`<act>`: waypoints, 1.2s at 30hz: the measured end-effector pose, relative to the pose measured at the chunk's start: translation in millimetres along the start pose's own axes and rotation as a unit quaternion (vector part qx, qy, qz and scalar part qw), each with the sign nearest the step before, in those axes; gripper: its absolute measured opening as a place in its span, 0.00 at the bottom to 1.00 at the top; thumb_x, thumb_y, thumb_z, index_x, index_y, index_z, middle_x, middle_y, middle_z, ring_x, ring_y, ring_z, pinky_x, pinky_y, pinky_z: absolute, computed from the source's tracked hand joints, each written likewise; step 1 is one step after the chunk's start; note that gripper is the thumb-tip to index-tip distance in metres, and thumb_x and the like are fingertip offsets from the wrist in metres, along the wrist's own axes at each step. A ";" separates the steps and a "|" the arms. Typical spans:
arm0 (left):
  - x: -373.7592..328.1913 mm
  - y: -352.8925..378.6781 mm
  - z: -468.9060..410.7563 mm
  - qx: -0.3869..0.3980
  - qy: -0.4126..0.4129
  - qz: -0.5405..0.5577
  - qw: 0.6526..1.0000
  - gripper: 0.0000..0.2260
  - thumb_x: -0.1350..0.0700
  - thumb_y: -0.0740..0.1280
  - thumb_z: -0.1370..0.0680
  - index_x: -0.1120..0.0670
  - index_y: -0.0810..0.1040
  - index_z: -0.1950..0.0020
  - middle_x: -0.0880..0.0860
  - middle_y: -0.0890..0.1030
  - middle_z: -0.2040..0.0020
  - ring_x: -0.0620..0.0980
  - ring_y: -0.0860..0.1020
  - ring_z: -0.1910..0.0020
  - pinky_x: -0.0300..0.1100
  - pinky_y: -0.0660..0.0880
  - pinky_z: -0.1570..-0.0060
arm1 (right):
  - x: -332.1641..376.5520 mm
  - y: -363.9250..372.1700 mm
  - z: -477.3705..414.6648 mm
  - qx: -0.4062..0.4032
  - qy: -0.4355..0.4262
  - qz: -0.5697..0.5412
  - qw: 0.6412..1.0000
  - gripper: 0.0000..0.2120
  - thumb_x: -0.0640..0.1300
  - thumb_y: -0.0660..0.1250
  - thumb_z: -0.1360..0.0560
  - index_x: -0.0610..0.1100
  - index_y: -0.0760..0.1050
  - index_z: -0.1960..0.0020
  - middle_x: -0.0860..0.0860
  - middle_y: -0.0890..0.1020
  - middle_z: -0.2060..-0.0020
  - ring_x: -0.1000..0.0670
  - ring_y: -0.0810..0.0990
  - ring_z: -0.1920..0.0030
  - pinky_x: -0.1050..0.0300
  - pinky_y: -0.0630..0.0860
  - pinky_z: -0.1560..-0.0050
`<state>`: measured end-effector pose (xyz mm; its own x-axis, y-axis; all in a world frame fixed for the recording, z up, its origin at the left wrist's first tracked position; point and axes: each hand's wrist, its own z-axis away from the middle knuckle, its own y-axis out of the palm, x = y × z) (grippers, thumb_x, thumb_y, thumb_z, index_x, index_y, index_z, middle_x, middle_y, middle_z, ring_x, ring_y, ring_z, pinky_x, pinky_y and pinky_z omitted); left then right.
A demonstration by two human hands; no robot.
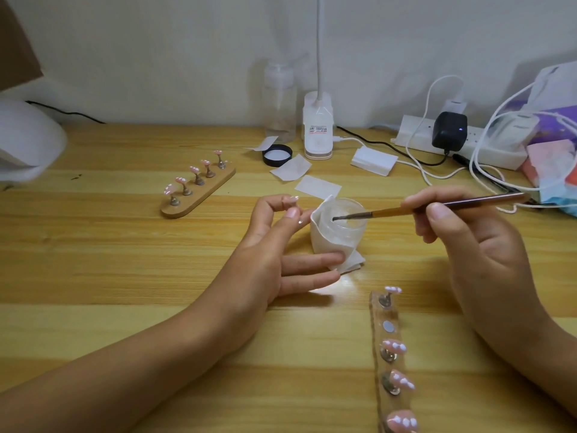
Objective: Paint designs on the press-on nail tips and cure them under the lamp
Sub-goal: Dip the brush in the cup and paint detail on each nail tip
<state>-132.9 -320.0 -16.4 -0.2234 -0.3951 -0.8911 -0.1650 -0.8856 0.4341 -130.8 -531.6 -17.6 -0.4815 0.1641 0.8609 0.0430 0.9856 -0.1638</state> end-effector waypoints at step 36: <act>0.5 -4.2 -3.2 0.146 0.000 -0.019 0.989 0.04 0.50 0.60 0.22 0.44 0.73 0.54 0.42 0.75 0.32 0.63 0.82 0.44 0.52 0.80 0.45 | 5.5 1.7 2.6 0.067 -0.242 0.291 0.923 0.08 0.43 0.58 0.20 0.47 0.76 0.52 0.55 0.79 0.57 0.52 0.78 0.55 0.44 0.63 0.47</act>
<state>-129.2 -317.3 -19.1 -0.2107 -0.3624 -0.9079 -0.4445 -0.7917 0.4191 -135.6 -529.1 -14.4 -0.7470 0.5943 0.2980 0.3239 0.7168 -0.6175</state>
